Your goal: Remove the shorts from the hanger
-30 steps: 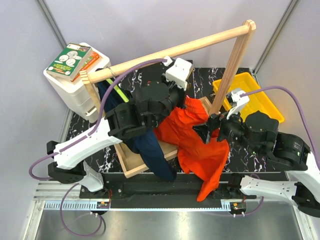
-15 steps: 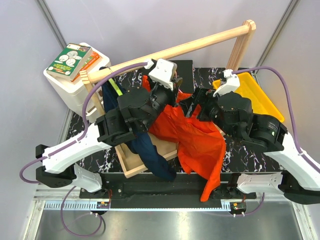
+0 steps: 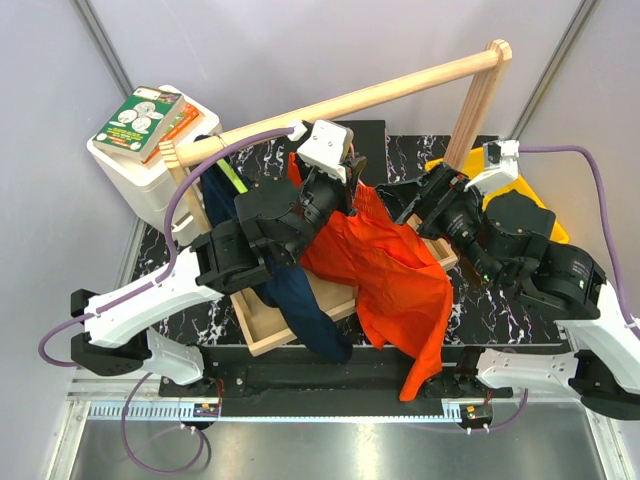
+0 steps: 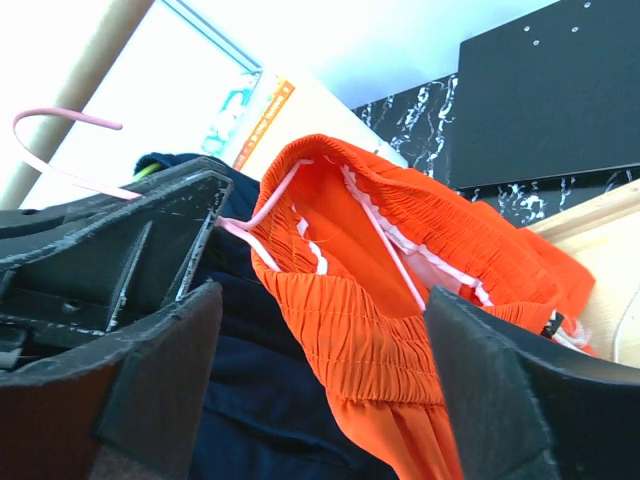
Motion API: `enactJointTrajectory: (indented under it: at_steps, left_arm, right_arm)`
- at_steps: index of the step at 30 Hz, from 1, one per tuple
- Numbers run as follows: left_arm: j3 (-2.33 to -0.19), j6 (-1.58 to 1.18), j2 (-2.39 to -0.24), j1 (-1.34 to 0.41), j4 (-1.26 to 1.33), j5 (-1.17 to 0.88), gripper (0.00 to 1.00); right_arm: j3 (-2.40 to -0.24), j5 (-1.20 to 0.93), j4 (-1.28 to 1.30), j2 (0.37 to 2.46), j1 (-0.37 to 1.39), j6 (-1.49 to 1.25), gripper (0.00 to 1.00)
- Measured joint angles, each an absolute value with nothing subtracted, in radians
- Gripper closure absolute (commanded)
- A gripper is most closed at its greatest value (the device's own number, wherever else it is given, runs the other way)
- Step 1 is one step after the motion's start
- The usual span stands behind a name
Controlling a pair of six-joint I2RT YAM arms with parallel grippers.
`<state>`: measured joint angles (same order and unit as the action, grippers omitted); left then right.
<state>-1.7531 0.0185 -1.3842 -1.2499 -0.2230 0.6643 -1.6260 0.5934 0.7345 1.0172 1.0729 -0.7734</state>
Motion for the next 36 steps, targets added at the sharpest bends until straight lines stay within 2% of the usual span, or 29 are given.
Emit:
enactJointTrajectory:
  at_steps: [5,10,12,15,17,21,27,36]
  left_arm:
    - [-1.753,0.019,-1.384,-1.25,-0.223,0.665,1.0]
    - [-1.753,0.019,-1.384,-1.252,-0.223,0.667,1.0]
    - [-1.753,0.019,-1.384,-1.252,-0.223,0.668,1.0]
    - [-1.753,0.019,-1.384,-1.252,-0.222,0.673,1.0]
    - [-1.753,0.019,-1.384,-1.253,-0.222,0.678,1.0]
    - [-1.748,0.019,-1.384,-1.254,-0.223,0.696,1.0]
    - [-1.723,0.019,-1.384,-1.26,-0.191,0.761,1.0]
    - [-1.675,0.077,-1.385,-1.28,-0.073,0.884,1.0]
  right_arm:
    - [-1.619,0.592,0.712,1.018,1.073,-0.794,0.3]
    - [-1.616,0.59,0.699,1.046,1.073,-0.803,0.38]
    - [-1.615,0.587,0.699,1.055,1.073,-0.802,0.53]
    - [-1.615,0.584,0.699,1.058,1.073,-0.797,0.67]
    - [-1.612,0.583,0.695,1.056,1.073,-0.796,0.69]
    - [-1.598,0.583,0.679,1.046,1.073,-0.786,1.0]
    - [-1.563,0.565,0.674,1.012,1.073,-0.749,1.0]
    - [-1.411,0.368,0.638,0.849,1.07,-0.578,1.0]
